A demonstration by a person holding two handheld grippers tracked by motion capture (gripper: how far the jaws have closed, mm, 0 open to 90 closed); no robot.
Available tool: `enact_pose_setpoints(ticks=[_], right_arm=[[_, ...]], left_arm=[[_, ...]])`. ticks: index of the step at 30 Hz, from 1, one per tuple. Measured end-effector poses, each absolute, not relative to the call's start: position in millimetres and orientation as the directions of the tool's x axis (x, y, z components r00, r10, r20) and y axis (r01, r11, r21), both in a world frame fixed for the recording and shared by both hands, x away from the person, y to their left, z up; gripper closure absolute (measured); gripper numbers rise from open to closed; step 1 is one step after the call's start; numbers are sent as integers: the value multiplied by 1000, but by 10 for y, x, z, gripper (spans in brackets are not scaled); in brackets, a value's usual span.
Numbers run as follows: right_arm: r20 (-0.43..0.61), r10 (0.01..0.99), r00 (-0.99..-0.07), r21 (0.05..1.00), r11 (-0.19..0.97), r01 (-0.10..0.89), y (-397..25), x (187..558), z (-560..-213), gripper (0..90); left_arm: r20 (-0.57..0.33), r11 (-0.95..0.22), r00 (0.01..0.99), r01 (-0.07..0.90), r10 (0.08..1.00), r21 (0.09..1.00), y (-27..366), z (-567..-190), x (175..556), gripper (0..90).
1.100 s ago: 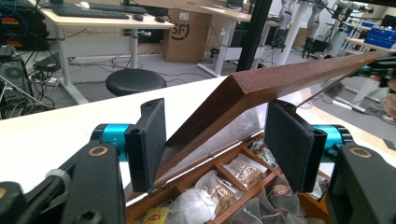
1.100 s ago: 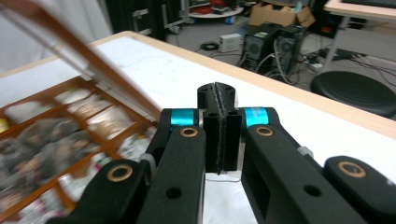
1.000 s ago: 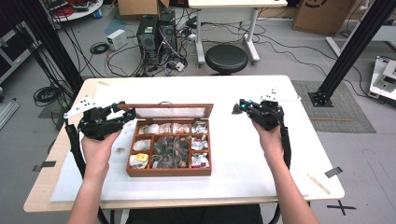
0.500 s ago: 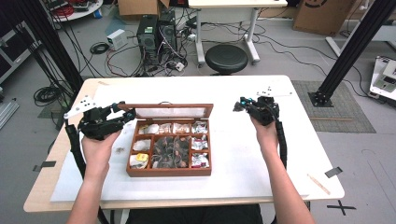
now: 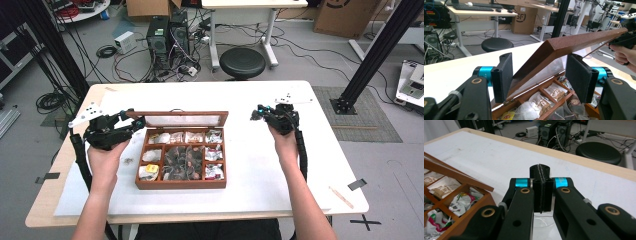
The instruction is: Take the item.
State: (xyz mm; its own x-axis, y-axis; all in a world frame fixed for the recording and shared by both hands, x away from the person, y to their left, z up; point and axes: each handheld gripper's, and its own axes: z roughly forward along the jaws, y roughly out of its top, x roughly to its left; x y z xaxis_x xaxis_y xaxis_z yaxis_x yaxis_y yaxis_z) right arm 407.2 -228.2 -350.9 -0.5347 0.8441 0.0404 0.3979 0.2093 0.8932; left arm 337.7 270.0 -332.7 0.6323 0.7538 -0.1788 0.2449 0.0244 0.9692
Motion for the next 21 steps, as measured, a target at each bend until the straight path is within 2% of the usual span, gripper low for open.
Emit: enact_pose_setpoints(ticks=[7,13,21], right_arm=[[34,843,-537,881,228,414,-2251,4113,-3553,900],[18,850,-526,876,240,418,-2229,4106,-3578,804],[38,868,-494,892,193,409,-2370,4010,-3601,683]], left_arm=[[-182,29,633,245,752,969,2702,-3330,3383,395],[-181,27,633,245,753,969,2701,-3328,3380,395],[-183,30,632,245,753,969,2700,-3329,3382,395]])
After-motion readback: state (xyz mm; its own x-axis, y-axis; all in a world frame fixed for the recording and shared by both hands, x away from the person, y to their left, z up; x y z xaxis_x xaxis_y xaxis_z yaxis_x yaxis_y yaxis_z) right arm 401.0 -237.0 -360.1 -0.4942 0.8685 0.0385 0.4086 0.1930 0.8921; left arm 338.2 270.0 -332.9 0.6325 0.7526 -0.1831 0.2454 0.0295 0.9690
